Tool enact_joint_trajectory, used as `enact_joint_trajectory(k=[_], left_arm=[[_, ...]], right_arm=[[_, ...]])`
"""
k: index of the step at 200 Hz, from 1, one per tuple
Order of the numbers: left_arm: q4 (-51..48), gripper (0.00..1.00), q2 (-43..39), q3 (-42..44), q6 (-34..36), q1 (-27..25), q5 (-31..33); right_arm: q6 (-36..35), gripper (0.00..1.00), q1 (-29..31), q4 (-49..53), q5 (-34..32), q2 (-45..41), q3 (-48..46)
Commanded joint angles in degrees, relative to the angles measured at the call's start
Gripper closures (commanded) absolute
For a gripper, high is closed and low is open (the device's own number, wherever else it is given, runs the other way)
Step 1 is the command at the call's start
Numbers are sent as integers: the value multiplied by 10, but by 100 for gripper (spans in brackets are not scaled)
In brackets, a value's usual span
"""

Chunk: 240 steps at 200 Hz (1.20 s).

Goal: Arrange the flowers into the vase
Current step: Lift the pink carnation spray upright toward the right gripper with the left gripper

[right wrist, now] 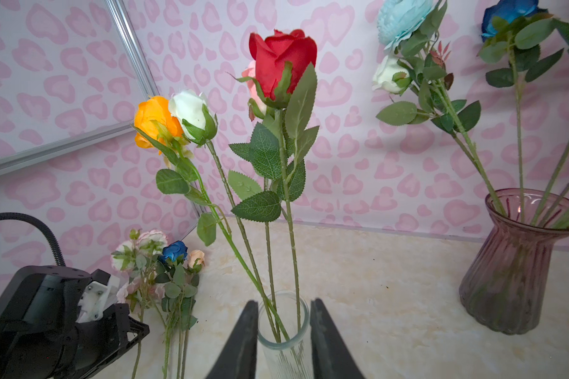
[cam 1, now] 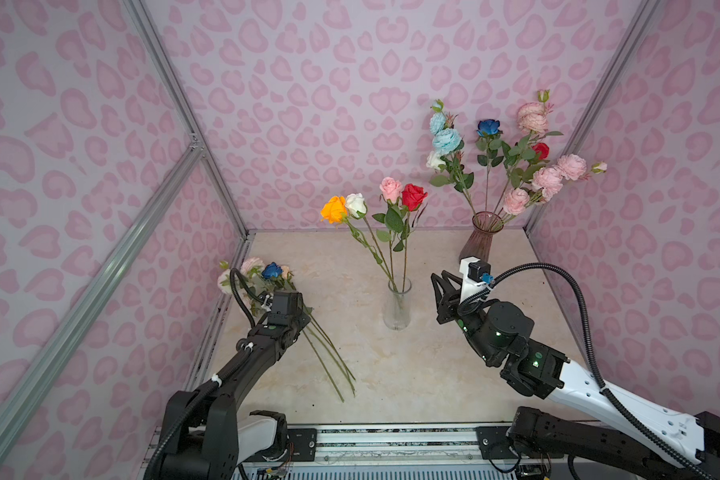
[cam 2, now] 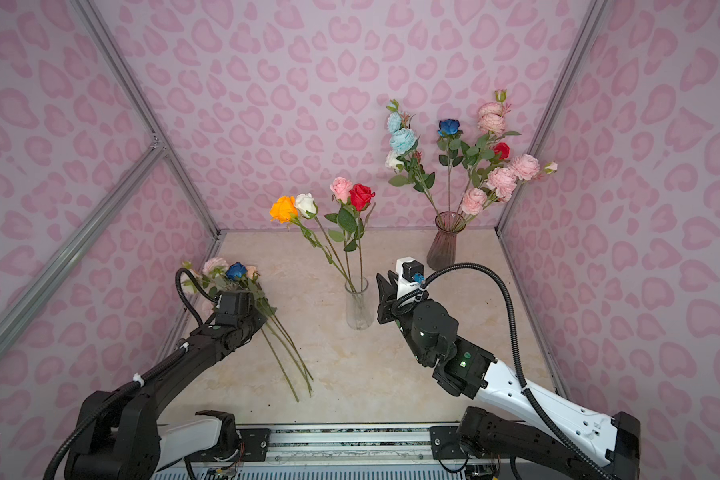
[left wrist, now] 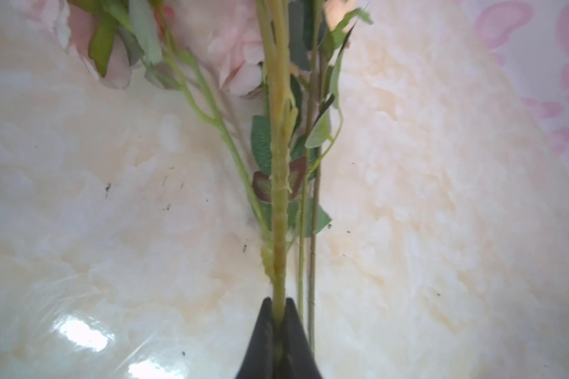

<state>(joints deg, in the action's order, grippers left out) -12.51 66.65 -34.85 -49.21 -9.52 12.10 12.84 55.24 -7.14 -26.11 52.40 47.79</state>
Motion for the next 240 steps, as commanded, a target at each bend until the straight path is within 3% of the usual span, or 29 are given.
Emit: enact_joint_trajectory(k=[1, 61, 107, 136, 153, 194, 240], left_arm=[[-46, 97, -50, 0, 2, -10, 40], [-60, 97, -202, -42, 70, -29, 21], [-6, 97, -314, -106, 185, -40, -82], [63, 97, -349, -126, 241, -46, -238], [126, 97, -380, -112, 264, -75, -257], [164, 97, -327, -161, 289, -148, -286], [176, 97, -244, -204, 350, -283, -217]], right_arm=[[-3, 71, 1, -1, -7, 5, 8], [1, 71, 1, 3, 8, 15, 28], [-9, 62, 1, 18, 58, 25, 56], [-10, 57, 1, 10, 104, 32, 64], [-12, 55, 1, 4, 147, 45, 68], [-15, 52, 21, -1, 218, 79, 96], [-16, 48, 55, 1, 257, 100, 137]])
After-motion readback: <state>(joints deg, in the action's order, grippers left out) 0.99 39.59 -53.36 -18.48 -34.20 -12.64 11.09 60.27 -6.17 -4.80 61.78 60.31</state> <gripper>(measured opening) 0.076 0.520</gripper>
